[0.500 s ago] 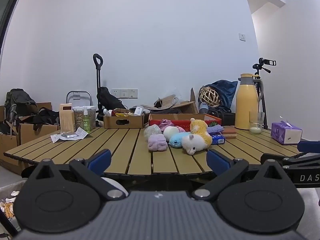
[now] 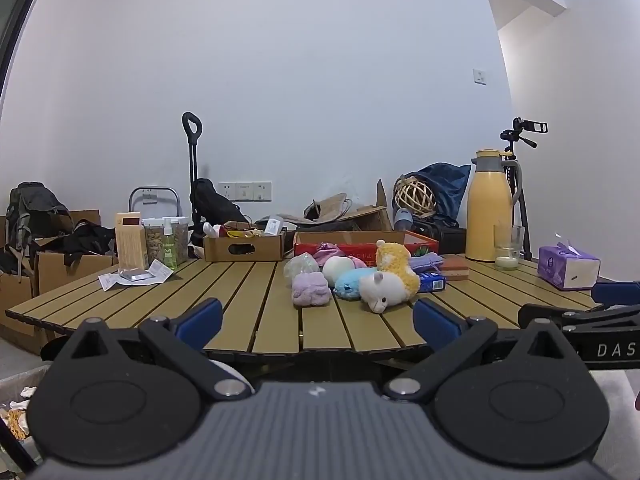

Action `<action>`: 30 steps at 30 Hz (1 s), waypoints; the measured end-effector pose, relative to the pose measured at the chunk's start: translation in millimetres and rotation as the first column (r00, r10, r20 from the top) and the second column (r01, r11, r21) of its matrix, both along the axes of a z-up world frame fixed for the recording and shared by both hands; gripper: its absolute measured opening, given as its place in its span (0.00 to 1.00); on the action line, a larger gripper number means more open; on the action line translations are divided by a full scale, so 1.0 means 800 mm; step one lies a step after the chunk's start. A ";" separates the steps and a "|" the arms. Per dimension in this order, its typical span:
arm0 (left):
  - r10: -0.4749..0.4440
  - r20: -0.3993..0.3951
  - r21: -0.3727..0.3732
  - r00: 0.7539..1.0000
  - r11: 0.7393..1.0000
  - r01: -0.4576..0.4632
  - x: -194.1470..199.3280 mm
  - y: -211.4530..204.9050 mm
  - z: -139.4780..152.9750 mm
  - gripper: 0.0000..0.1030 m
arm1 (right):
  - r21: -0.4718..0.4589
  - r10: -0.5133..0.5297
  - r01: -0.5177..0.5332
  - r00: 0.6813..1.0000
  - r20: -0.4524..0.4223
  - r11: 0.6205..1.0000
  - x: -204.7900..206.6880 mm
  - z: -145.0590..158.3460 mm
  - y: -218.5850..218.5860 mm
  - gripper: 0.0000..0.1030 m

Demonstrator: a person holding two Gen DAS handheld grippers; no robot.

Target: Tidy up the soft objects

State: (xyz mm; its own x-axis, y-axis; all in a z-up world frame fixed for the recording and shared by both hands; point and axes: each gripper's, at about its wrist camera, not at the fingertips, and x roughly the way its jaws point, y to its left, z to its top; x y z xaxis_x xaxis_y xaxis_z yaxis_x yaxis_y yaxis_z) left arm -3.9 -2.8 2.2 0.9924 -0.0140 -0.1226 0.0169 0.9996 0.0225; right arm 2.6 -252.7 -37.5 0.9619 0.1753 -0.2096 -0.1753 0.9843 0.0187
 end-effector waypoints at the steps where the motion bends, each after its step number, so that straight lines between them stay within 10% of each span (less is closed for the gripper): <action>1: 0.000 0.000 -0.001 1.000 1.000 0.000 0.000 0.000 0.000 1.00 | 0.004 -0.001 0.001 1.000 0.002 1.000 -0.002 -0.001 0.001 1.00; 30: 0.004 0.015 0.002 1.000 1.000 -0.004 0.001 0.005 0.002 1.00 | 0.011 0.005 -0.004 1.000 -0.020 1.000 0.013 0.009 -0.011 1.00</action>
